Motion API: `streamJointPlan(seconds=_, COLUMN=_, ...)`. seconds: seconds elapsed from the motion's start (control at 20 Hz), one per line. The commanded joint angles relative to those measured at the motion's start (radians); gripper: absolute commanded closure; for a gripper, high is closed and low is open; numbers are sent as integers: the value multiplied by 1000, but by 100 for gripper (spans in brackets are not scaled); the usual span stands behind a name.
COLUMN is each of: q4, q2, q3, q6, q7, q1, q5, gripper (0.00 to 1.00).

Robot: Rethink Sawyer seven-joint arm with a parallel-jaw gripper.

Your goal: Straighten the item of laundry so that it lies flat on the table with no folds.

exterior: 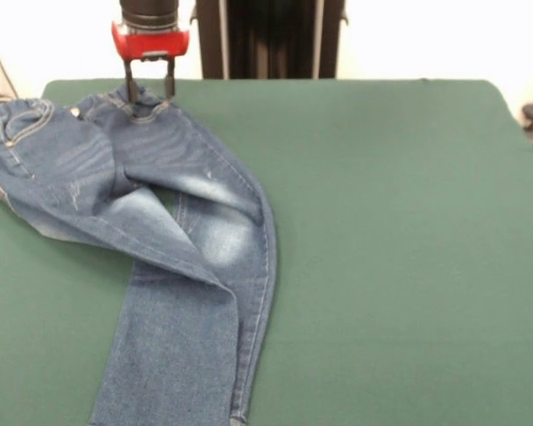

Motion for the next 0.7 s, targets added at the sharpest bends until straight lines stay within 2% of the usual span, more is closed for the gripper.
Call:
streamJointPlan(seconds=0.05, q4=-29, q2=70, q3=102, q6=43, q7=65, q1=40, q5=28, gripper=0)
streamJointPlan(seconds=0.25, q4=-58, q2=113, q3=61, q6=-42, q7=99, q1=70, q5=-14, gripper=0)
streamJointPlan(seconds=0.7, q4=-85, q2=172, q3=26, q6=-193, q7=127, q1=94, q5=-47, gripper=0)
